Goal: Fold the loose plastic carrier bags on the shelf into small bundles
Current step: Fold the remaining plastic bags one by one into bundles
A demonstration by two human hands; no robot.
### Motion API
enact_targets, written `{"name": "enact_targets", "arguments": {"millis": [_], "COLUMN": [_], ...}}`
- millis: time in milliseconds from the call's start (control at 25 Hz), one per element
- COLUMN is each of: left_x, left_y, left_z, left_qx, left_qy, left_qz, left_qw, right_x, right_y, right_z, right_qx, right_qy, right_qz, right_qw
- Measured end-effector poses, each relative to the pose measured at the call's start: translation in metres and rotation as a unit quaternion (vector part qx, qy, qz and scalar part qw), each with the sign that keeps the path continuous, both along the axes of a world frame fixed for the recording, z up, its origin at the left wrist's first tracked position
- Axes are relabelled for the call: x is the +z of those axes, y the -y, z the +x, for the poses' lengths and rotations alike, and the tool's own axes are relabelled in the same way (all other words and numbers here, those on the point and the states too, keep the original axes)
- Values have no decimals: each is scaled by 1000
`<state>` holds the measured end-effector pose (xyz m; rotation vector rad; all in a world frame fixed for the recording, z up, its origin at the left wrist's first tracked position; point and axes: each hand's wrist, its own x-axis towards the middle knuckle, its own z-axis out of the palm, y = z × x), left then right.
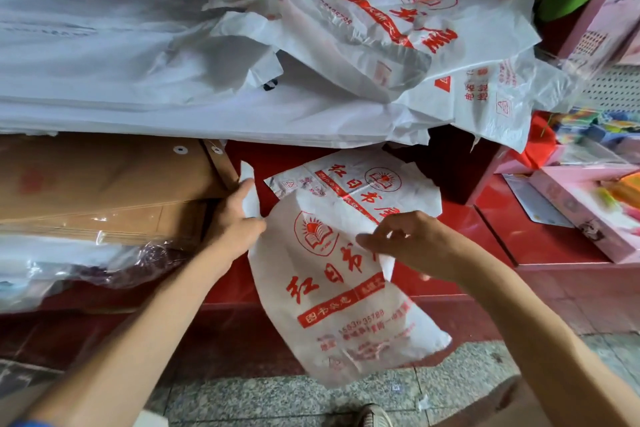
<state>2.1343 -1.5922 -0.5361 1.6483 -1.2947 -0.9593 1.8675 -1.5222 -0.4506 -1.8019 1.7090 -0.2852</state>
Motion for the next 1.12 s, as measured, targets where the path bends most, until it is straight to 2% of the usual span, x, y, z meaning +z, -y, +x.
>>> {"name": "enact_targets", "arguments": {"millis": [80,160,240,280,360,400,440,520,640,720,760,840,880,920,1120], "left_x": [1,8,10,10,11,11,7,4,3,1,1,1,1,1,1], "left_y": [-1,-8,-21,-30,-48,-56,-60,-63,-65,-65,-64,-64,-64,-64,-63], "left_z": [-2,-2,-8,-14,-24,-28,-30,-28,-23,-21,-20,-20,-20,-20,-20], "left_qx": [-28,-18,-26,-44,-109,-136,-155,-160,-161,-165,-166,-165,-164,-162,-171], "left_qy": [95,231,394,435,427,417,431,438,421,418,415,409,407,407,410], "left_qz": [9,-70,-190,-225,-182,-136,-104,-113,-115,-114,-116,-116,-116,-116,-105], "left_qw": [995,970,899,871,879,888,883,877,885,886,887,890,891,891,889], "right_x": [-8,-28,-45,-49,-53,-55,-57,-58,-50,-42,-36,-24,-19,-15,-19], "right_y": [7,13,17,18,23,25,30,37,44,44,43,39,38,38,41], "right_z": [3,10,18,22,26,26,25,24,32,37,39,41,39,37,38], "right_qx": [-29,-2,-4,-24,-69,-80,-83,-71,-89,-149,-178,-193,-183,-169,-123], "right_qy": [-10,-120,-174,-169,-148,-165,-197,-202,0,187,303,512,575,600,579], "right_qz": [-21,-48,-76,-83,-98,-108,-115,-113,-88,-26,24,134,165,177,178], "right_qw": [999,992,982,982,982,977,970,970,992,971,936,826,780,761,786]}}
